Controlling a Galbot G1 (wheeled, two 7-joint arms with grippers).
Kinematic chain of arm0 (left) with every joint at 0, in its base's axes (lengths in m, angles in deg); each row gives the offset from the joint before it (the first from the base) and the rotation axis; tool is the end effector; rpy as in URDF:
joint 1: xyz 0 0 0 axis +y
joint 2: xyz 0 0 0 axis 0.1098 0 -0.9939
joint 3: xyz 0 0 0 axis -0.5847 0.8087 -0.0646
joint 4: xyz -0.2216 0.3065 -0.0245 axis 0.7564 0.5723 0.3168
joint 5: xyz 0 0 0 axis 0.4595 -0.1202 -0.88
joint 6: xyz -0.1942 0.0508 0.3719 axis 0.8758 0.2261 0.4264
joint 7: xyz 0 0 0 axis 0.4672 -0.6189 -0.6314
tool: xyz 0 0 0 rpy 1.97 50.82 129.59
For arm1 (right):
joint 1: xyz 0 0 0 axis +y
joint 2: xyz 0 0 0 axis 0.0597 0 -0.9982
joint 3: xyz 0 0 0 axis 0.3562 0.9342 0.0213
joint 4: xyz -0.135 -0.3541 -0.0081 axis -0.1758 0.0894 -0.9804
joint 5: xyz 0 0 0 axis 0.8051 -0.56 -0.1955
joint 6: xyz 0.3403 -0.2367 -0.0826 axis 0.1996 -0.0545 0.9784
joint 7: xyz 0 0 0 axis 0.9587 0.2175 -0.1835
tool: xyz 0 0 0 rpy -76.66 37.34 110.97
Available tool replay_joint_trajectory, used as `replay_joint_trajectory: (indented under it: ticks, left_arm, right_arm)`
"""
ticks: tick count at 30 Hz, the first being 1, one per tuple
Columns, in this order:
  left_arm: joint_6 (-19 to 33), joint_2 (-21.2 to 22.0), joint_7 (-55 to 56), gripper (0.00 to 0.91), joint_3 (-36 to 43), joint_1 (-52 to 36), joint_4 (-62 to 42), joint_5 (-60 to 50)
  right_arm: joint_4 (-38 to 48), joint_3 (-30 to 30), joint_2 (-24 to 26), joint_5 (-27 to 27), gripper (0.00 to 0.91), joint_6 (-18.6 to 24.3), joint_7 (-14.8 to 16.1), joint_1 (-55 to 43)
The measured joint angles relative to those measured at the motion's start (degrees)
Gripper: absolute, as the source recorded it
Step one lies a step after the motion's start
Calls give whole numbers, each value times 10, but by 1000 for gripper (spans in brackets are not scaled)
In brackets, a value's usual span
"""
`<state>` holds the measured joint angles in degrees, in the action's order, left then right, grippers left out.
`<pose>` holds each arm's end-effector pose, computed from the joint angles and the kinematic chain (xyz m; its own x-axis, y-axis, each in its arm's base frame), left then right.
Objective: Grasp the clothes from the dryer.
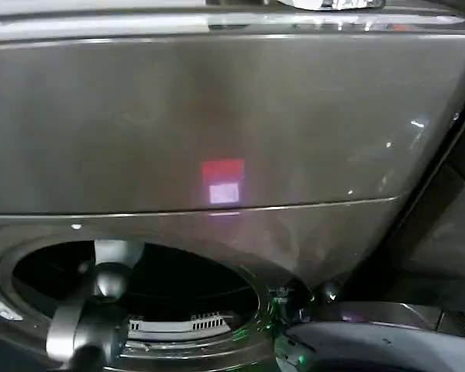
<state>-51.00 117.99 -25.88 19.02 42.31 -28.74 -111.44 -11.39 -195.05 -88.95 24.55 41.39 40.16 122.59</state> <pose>0.7227 0.0681 -0.1689 -0.5837 -0.0980 0.8060 0.8096 -0.1450 0.5687 -0.1063 -0.5403 -0.1823 -0.0898 0.9583 -0.2713 0.9908 0.0584 -0.1218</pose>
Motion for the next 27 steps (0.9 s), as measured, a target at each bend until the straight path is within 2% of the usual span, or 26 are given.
replay_joint_trajectory:
  ticks: [8, 21, 22, 23, 27]
  left_arm:
    - [-11, 1, 61, 907, 4, -7, -43, -14]
    - [5, -1, 134, 907, 3, -8, -122, 27]
    - [6, -1, 135, 171, 3, -9, -127, 31]
    - [6, -1, 135, 0, 1, -10, -131, 35]
    - [19, -2, 131, 0, -6, -7, -137, 48]
  right_arm:
    - [8, 4, -3, -5, 907, 8, -1, 6]
    - [21, 19, -8, -19, 907, 24, 0, 6]
    - [21, 19, -8, -20, 907, 25, 0, 6]
    - [22, 19, -8, -20, 907, 25, 0, 7]
    - [24, 19, -8, -20, 907, 28, 0, 10]
